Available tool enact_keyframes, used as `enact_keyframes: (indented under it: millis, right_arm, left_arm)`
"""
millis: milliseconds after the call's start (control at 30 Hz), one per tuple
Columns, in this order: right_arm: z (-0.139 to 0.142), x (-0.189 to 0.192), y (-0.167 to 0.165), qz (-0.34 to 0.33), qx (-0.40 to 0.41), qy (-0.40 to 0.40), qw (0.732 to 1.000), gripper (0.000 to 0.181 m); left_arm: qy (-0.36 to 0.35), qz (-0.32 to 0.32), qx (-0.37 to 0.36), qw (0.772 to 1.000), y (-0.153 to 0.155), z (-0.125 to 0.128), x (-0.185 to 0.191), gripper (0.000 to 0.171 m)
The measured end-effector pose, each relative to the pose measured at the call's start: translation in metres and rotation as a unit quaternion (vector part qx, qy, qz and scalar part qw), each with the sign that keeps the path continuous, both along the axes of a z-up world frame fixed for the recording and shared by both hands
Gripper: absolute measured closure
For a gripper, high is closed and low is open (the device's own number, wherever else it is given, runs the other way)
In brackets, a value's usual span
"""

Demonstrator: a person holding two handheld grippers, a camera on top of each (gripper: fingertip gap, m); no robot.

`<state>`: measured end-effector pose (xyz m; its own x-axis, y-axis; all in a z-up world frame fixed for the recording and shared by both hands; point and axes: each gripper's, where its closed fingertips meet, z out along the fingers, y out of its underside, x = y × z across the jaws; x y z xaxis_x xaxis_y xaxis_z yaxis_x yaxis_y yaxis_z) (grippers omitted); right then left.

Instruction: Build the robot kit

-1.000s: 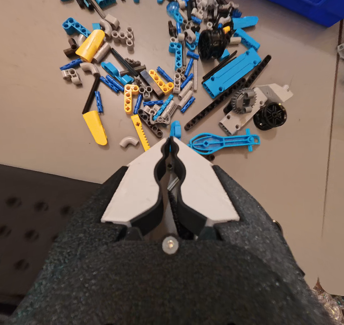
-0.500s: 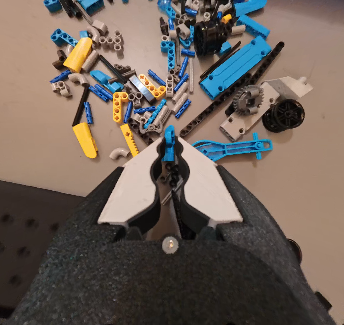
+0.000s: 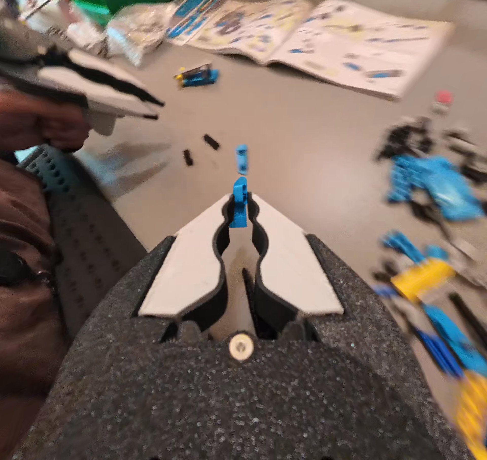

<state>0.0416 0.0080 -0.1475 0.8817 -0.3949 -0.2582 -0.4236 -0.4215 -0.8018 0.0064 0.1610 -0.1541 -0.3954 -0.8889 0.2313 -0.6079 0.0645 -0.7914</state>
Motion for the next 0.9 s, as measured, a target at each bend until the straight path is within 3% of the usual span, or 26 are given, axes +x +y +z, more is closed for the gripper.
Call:
enact_keyframes:
  millis: [100, 200, 333, 467, 533, 700, 800, 900]
  right_arm:
    - [-0.025, -0.016, 0.056, 0.066, -0.044, -0.014, 0.997, 0.172]
    - [-0.04, -0.011, 0.085, 0.083, -0.098, -0.059, 0.99, 0.172]
    - [-0.045, -0.014, 0.102, 0.13, -0.126, -0.079, 0.98, 0.172]
    - [-0.055, -0.012, 0.099, 0.149, -0.15, -0.085, 0.974, 0.166]
    - [-0.031, -0.005, 0.105, 0.136, -0.089, -0.093, 0.982, 0.152]
    - [0.041, 0.061, 0.112, 0.047, 0.049, -0.107, 0.992, 0.151]
    - [0.055, 0.106, 0.114, -0.008, 0.085, -0.129, 0.988, 0.151]
    - [0.057, 0.12, 0.117, -0.023, 0.116, -0.158, 0.98, 0.156]
  left_arm:
    - [-0.038, 0.003, 0.009, 0.999, 0.003, 0.019, 0.005, 0.149]
    - [-0.04, 0.022, 0.031, 0.998, 0.015, 0.017, 0.006, 0.149]
    - [-0.063, 0.087, 0.016, 0.994, 0.039, 0.011, 0.013, 0.149]
    - [-0.112, 0.134, -0.005, 0.985, 0.052, 0.009, 0.022, 0.149]
    - [-0.134, 0.142, 0.003, 0.981, 0.053, 0.016, 0.027, 0.151]
    - [-0.16, 0.152, 0.023, 0.975, 0.05, 0.031, 0.046, 0.15]
    - [-0.191, 0.163, 0.023, 0.968, 0.055, 0.042, 0.064, 0.143]
    - [-0.23, 0.154, 0.039, 0.96, 0.058, 0.048, 0.079, 0.144]
